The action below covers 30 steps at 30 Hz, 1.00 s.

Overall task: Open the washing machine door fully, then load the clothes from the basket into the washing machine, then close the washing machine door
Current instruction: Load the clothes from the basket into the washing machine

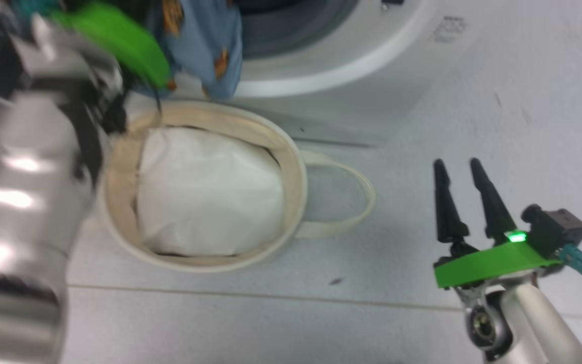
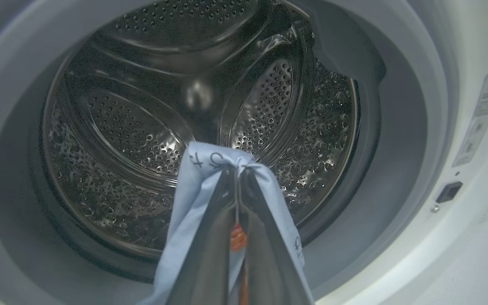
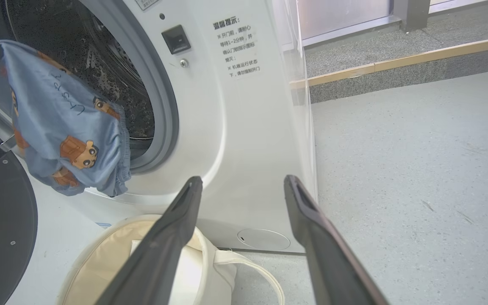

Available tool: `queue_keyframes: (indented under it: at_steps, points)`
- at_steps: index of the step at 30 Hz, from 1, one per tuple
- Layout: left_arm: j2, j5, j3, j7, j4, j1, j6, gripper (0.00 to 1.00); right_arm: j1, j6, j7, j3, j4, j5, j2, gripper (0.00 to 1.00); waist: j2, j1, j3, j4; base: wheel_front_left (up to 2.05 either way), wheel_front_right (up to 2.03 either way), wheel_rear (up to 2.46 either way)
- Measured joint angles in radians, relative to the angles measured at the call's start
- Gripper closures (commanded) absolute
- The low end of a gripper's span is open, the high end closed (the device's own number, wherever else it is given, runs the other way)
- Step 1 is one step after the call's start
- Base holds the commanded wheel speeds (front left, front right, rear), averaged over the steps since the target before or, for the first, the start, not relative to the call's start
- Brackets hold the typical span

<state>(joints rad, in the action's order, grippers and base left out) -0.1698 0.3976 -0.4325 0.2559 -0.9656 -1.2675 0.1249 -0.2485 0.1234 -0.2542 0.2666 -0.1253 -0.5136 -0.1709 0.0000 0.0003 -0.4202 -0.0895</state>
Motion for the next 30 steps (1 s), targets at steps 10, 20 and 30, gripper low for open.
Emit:
queue_keyframes:
  at_steps: [10,20,30]
  points:
    - [-0.069,-0.007,0.036,0.001,-0.037,-0.238,-0.002,1.00,-0.015,0.000,-0.002,0.014,0.044,0.023,0.019,0.00,0.0000,0.0000,-0.139,-0.086,0.00,0.00,0.00]
    - [-0.018,-0.008,0.094,0.008,-0.018,-0.237,0.000,1.00,-0.064,0.000,-0.002,0.016,0.058,0.038,0.049,0.00,0.0000,-0.0003,-0.247,-0.111,0.00,0.00,0.00]
    - [0.009,0.016,-0.041,-0.100,-0.251,-0.280,0.000,1.00,-0.064,0.000,-0.002,0.017,0.058,0.047,0.068,0.00,0.0000,-0.0002,-0.279,-0.132,0.00,0.00,0.00]
